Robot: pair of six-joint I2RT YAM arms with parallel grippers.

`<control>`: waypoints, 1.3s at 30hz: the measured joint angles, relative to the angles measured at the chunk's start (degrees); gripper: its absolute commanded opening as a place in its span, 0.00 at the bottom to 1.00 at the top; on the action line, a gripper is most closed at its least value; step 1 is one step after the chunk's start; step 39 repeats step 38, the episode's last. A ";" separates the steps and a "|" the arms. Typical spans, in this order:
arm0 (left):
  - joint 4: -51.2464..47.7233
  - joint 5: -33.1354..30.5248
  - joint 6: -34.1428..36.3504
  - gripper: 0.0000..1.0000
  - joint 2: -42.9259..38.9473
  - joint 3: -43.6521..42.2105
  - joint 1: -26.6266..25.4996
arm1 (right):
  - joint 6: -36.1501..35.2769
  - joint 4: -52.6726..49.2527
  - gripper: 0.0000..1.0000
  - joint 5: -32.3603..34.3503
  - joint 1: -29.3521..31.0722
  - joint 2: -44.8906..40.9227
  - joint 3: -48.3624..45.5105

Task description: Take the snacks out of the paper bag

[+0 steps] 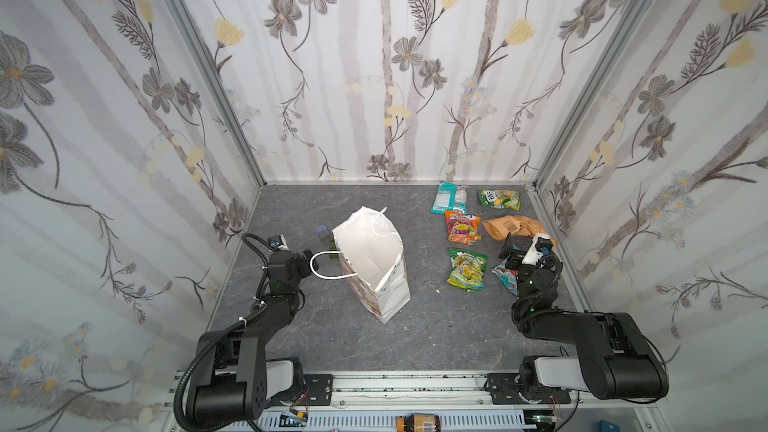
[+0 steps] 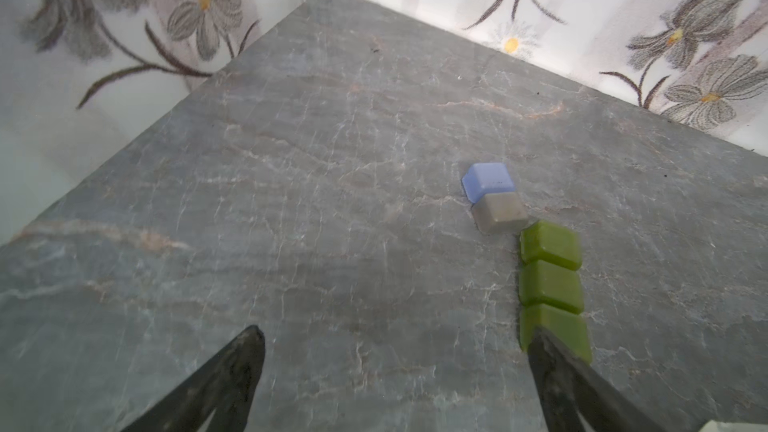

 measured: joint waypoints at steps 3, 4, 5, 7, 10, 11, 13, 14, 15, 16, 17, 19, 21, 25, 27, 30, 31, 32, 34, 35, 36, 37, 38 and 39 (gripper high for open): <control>6.47 0.35 1.73 1.00 4.04 -1.03 0.02 | 0.00 0.00 1.00 0.00 0.00 0.00 0.00; 8.41 0.35 1.79 1.00 5.75 -1.07 0.15 | 0.00 0.00 1.00 0.00 0.00 0.00 0.00; 9.73 0.39 2.12 1.00 6.97 -0.98 0.28 | 0.00 0.00 1.00 0.00 0.00 0.00 0.00; 10.64 0.87 3.26 1.00 8.96 0.00 0.22 | 0.00 0.00 1.00 0.02 0.00 0.00 0.02; 14.67 3.32 4.66 1.00 11.50 0.68 -0.13 | 0.00 0.00 1.00 0.02 0.00 0.00 0.02; 16.50 3.76 4.85 1.00 12.87 0.46 -0.20 | 0.00 0.00 1.00 0.02 0.00 0.00 0.02; 17.94 4.22 5.60 1.00 14.64 -0.55 -0.22 | 0.00 0.00 1.00 0.02 0.00 0.00 0.02; 18.12 4.28 5.60 1.00 14.73 -0.85 -0.22 | 0.00 -0.02 1.00 0.02 0.00 0.00 0.02; 19.17 4.28 5.60 1.00 14.99 -0.90 -0.22 | 0.00 0.00 1.00 0.02 0.00 0.00 0.02; 19.63 4.31 5.70 1.00 15.04 -0.85 -0.22 | 0.00 -0.02 1.00 0.02 0.00 0.00 0.02; 20.11 4.31 5.79 1.00 15.04 -0.76 -0.22 | 0.00 -0.02 1.00 0.02 0.00 0.00 0.02; 20.63 4.28 5.88 1.00 15.08 -0.55 -0.39 | 0.00 -0.02 1.00 0.02 0.00 0.00 0.02; 20.98 4.28 6.03 1.00 15.10 -0.59 -0.52 | 0.00 -0.02 1.00 0.02 0.00 0.00 0.02; 20.83 7.17 7.52 1.00 15.17 0.00 -0.61 | 0.00 -0.02 1.00 0.02 0.00 0.00 0.02; 20.22 8.44 8.26 1.00 15.19 1.25 -0.94 | 0.00 -0.02 1.00 0.02 0.00 0.00 0.04; 19.63 10.01 9.11 1.00 15.19 1.51 -1.18 | -0.02 -0.15 1.00 0.02 0.11 0.15 0.35; 19.39 10.29 9.27 1.00 15.19 1.51 -1.25 | -0.02 -0.24 1.00 0.00 0.13 0.22 0.55; 19.28 10.54 9.35 1.00 15.19 1.51 -1.25 | -0.04 -0.28 1.00 0.00 0.17 0.26 0.66; 19.26 10.75 9.46 1.00 15.19 1.53 -1.25 | -0.04 -0.35 1.00 0.00 0.31 0.28 0.68; 19.26 10.80 9.49 1.00 15.19 1.53 -1.25 | -0.04 -0.35 1.00 0.00 0.31 0.28 0.68; 19.26 10.95 9.55 1.00 15.19 1.53 -1.25 | -0.04 -0.35 1.00 0.00 0.31 0.28 0.68; 19.26 10.95 9.64 1.00 15.19 1.53 -1.25 | -0.04 -0.35 1.00 0.00 0.31 0.28 0.68; 19.26 10.95 9.64 1.00 15.19 1.53 -1.25 | -0.04 -0.35 1.00 0.00 0.31 0.28 0.63; 19.26 10.95 9.64 1.00 15.19 1.53 -1.25 | -0.04 -0.35 1.00 0.00 0.31 0.28 0.63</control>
